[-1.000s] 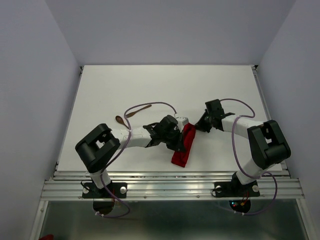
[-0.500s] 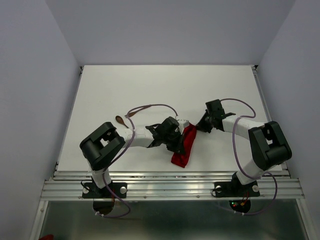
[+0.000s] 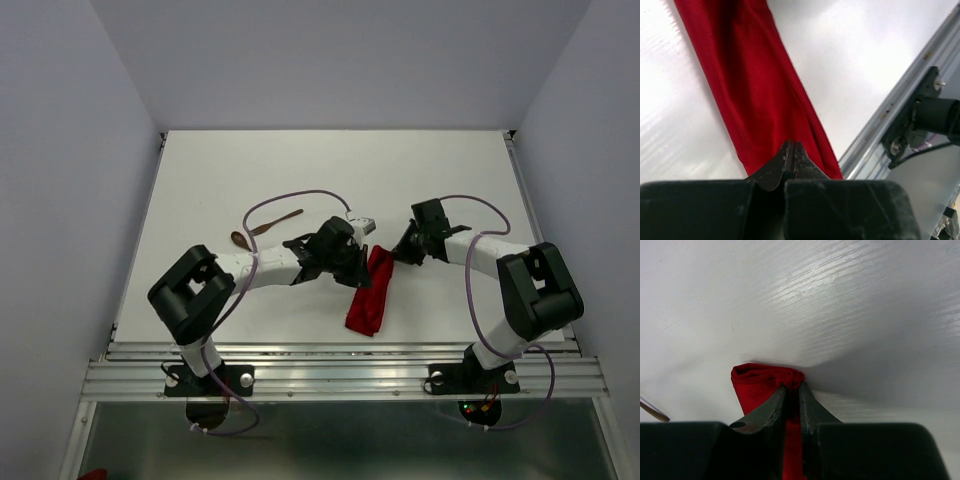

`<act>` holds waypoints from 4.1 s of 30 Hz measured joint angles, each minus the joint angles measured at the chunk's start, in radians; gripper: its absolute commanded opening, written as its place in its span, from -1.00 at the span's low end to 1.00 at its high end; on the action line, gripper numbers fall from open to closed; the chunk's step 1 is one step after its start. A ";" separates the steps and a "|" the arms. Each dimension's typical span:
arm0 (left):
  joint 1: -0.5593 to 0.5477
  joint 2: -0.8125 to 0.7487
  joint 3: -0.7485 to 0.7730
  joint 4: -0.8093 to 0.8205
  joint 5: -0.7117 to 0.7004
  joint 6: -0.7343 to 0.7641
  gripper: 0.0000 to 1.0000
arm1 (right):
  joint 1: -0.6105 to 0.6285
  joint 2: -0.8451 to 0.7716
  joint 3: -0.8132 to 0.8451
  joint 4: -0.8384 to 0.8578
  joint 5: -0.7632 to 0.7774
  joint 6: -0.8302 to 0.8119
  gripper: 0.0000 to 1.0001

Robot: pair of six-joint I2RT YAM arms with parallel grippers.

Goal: Fold the napkin into a case and place the utensils inside
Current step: Smooth out the smaller rectangle-folded napkin at the center of the board.

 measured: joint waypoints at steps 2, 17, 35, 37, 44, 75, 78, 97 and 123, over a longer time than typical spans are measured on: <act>0.002 0.057 0.022 0.006 -0.005 -0.008 -1.00 | 0.000 0.000 0.000 0.001 -0.004 -0.013 -0.82; 0.002 0.181 0.032 0.019 -0.004 -0.045 -1.00 | 0.000 -0.066 -0.011 -0.046 0.010 -0.095 0.37; 0.005 0.056 0.032 -0.025 -0.038 -0.045 -1.00 | 0.040 -0.526 -0.377 -0.076 -0.158 -0.111 0.48; 0.013 0.026 0.032 -0.026 -0.036 -0.046 -1.00 | 0.047 -0.529 -0.404 -0.047 -0.197 -0.105 0.48; 0.086 -0.002 0.019 -0.023 -0.030 -0.060 -1.00 | 0.066 -0.468 -0.433 0.096 -0.280 -0.094 0.15; 0.047 0.039 -0.238 0.144 0.094 -0.196 -1.00 | 0.079 -0.525 -0.470 0.101 -0.326 -0.061 0.13; 0.029 0.037 -0.245 0.153 0.095 -0.208 -1.00 | 0.087 -0.552 -0.505 0.102 -0.335 -0.053 0.12; -0.024 0.036 -0.267 0.183 0.108 -0.247 -1.00 | 0.112 -0.697 -0.604 0.063 -0.356 0.025 -0.17; -0.042 0.064 -0.230 0.167 0.124 -0.228 -1.00 | 0.112 -0.712 -0.571 -0.011 -0.413 0.061 -0.99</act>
